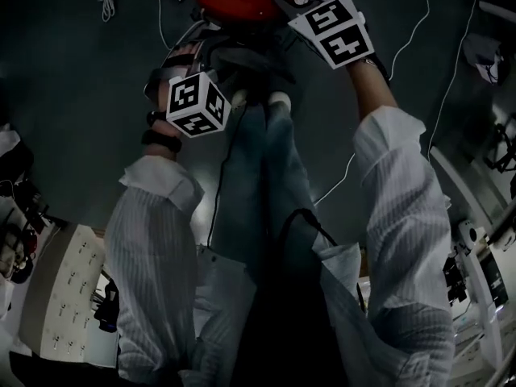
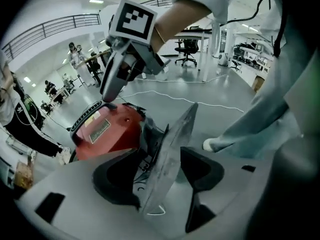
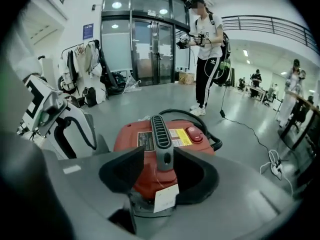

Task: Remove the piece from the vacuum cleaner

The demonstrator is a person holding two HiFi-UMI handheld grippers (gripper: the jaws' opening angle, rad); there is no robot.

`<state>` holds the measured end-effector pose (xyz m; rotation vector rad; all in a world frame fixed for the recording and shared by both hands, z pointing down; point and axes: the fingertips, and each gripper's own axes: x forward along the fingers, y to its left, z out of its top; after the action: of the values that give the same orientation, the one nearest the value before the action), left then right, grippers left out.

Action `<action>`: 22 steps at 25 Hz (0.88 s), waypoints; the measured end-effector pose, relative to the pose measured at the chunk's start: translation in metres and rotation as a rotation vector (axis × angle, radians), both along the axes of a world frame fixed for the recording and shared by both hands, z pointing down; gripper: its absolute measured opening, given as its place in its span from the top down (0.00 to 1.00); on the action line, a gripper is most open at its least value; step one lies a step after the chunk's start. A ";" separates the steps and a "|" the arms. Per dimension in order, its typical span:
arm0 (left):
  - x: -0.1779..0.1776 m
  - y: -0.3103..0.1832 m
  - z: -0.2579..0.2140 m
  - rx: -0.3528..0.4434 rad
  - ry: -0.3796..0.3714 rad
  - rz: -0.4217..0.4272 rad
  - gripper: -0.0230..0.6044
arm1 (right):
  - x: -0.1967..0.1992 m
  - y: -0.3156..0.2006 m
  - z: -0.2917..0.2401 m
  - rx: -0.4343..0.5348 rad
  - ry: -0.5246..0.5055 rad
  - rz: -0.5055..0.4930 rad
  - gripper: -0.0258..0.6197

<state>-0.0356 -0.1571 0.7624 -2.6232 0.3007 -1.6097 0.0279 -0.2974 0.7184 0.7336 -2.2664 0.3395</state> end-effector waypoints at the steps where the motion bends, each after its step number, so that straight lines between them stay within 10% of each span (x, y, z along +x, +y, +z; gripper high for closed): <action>1: -0.001 -0.001 0.010 -0.014 -0.021 0.021 0.56 | -0.003 -0.005 0.005 0.001 0.009 -0.020 0.72; 11: -0.002 0.009 0.066 -0.100 -0.153 0.159 0.57 | -0.019 -0.027 0.029 0.006 0.071 -0.117 0.72; 22: -0.005 0.019 0.068 -0.130 -0.212 0.265 0.79 | -0.018 -0.028 0.029 0.000 0.084 -0.105 0.72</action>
<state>-0.0409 -0.1376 0.8306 -2.4190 -0.1591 -1.8424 0.0100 -0.3257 0.7471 0.6153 -2.2156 0.2539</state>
